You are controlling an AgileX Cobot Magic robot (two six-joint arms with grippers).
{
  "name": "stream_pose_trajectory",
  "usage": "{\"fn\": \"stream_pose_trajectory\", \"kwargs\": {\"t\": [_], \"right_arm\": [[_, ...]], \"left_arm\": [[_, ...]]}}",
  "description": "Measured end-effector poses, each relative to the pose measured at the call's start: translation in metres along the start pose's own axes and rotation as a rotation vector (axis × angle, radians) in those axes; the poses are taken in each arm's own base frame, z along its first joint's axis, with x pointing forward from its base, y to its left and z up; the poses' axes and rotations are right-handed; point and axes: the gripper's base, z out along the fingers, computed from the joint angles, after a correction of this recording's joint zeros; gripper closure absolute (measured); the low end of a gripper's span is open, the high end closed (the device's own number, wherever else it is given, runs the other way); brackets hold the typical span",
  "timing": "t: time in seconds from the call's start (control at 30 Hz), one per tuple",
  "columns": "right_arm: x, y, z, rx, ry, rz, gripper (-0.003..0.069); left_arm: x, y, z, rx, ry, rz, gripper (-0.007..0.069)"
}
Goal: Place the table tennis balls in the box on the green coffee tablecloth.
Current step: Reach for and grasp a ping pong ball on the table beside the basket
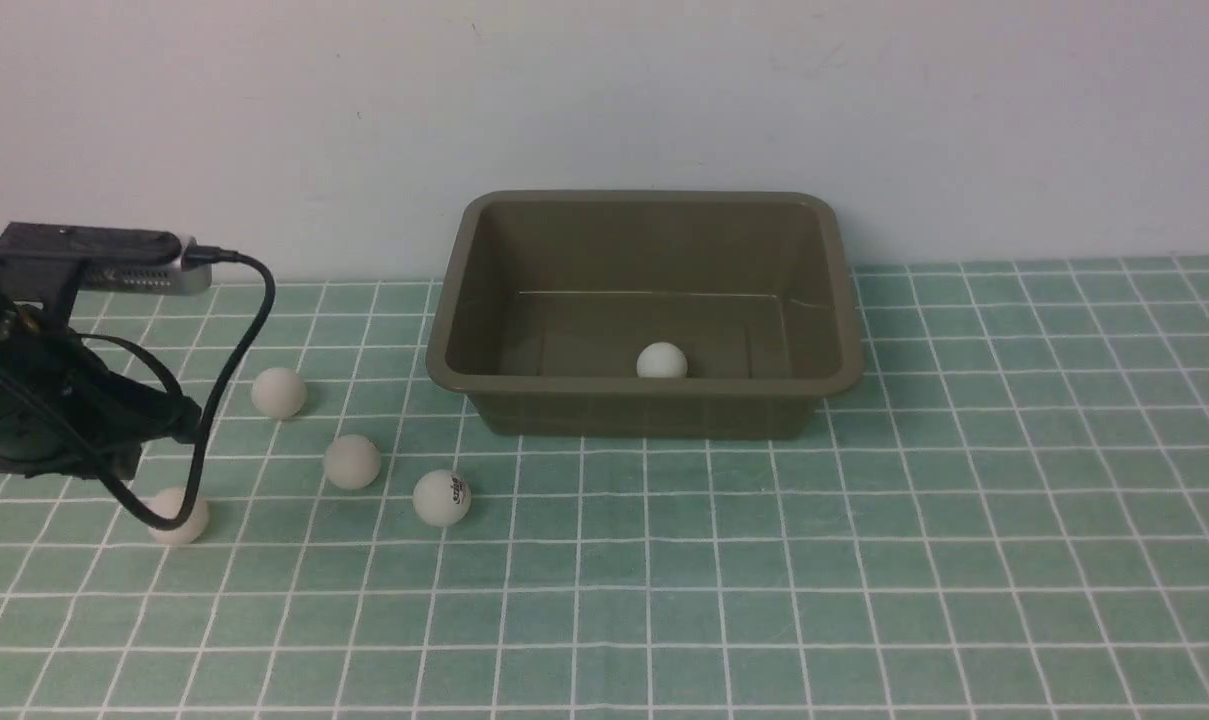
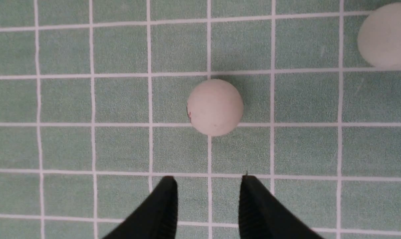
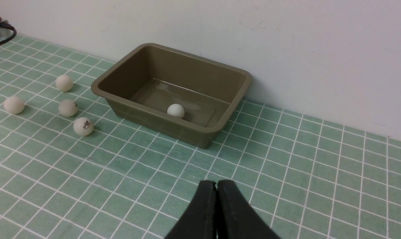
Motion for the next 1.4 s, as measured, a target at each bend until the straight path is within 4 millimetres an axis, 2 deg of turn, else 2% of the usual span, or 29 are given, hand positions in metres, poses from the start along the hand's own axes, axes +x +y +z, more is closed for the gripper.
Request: {"fn": "stream_pose_trajectory", "kwargs": {"t": [0.1,0.2,0.3,0.33,0.4,0.47,0.6,0.8,0.97,1.1,1.23,1.3,1.4], "right_arm": [[0.0,0.0,0.0,0.0,0.0,-0.003,0.0676],[0.0,0.0,0.0,0.0,0.0,-0.003,0.0676],[0.0,0.0,0.0,0.0,0.0,-0.003,0.0676],[0.0,0.0,0.0,0.0,0.0,-0.003,0.0676],[0.0,0.0,0.0,0.0,0.0,-0.003,0.0676],[0.0,0.0,0.0,0.0,0.0,-0.003,0.0676],[0.0,0.0,0.0,0.0,0.0,-0.003,0.0676],[0.0,0.0,0.0,0.0,0.0,-0.003,0.0676],[0.0,0.0,0.0,0.0,0.0,-0.003,0.0676],[0.0,0.0,0.0,0.0,0.0,0.001,0.0676],[0.0,0.0,0.0,0.0,0.0,0.008,0.0676],[0.0,0.0,0.0,0.0,0.0,0.01,0.0676],[0.0,0.0,0.0,0.0,0.0,0.012,0.0676]], "left_arm": [[-0.001,0.0,0.001,0.0,-0.009,0.001,0.0309],[-0.005,0.0,0.008,0.001,-0.033,0.003,0.0148],[-0.009,-0.002,0.026,0.005,-0.037,0.004,0.0024],[-0.009,-0.002,0.03,0.006,-0.032,0.005,0.0004],[-0.009,-0.004,0.051,0.01,0.003,0.003,-0.0024],[-0.008,-0.005,0.069,0.013,0.026,0.008,-0.0027],[-0.008,-0.007,0.093,0.018,0.035,0.01,-0.002],[-0.008,-0.008,0.104,0.021,0.028,0.005,0.0019],[-0.011,-0.008,0.107,0.023,-0.004,0.005,0.0023],[-0.012,-0.008,0.108,0.023,-0.019,0.005,0.0057],[-0.012,-0.008,0.108,0.023,-0.016,-0.002,0.0158],[-0.011,-0.008,0.108,0.023,-0.011,-0.002,0.0258],[-0.01,-0.008,0.106,0.019,0.027,0.002,0.0274]]}}
